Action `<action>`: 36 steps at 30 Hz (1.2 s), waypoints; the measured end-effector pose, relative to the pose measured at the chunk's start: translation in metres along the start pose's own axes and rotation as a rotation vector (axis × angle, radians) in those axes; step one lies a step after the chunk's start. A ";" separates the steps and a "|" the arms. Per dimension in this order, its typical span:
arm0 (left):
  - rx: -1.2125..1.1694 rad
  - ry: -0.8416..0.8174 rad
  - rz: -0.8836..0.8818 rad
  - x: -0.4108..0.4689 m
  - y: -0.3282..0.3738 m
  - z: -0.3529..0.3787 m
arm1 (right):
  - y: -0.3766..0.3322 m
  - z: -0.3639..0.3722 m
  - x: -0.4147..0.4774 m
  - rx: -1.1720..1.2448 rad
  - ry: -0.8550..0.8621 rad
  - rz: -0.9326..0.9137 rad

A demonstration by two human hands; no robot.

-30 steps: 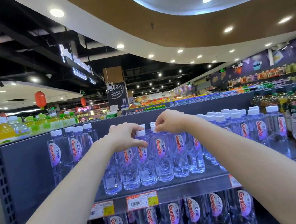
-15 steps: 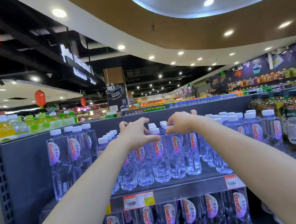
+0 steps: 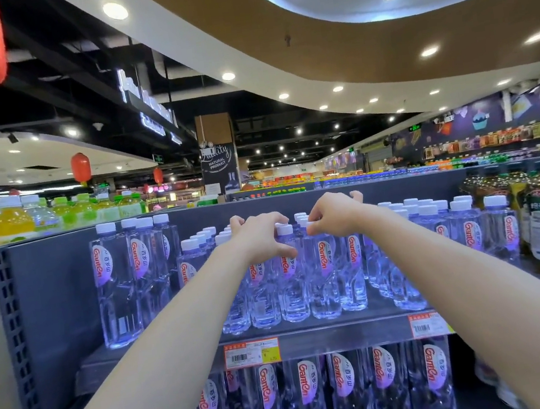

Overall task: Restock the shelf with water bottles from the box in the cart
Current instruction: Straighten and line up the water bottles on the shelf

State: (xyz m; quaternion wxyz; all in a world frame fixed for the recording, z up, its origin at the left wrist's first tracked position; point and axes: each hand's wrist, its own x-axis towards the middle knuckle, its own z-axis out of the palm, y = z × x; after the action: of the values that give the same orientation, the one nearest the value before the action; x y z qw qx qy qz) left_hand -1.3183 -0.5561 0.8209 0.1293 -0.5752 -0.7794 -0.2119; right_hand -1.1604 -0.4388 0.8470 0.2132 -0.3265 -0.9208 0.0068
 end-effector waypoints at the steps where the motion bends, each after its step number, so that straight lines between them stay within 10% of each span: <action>1: -0.002 0.002 -0.004 0.000 0.000 0.001 | 0.000 0.000 0.000 0.002 0.002 0.002; 36: -0.107 0.006 0.045 -0.003 -0.007 -0.008 | 0.031 -0.012 -0.013 0.196 0.043 0.120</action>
State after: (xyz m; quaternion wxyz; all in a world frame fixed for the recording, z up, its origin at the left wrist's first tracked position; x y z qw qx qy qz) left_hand -1.3247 -0.5639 0.8251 0.1055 -0.5981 -0.7534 -0.2521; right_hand -1.1283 -0.4239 0.8484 0.2630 -0.3587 -0.8897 0.1027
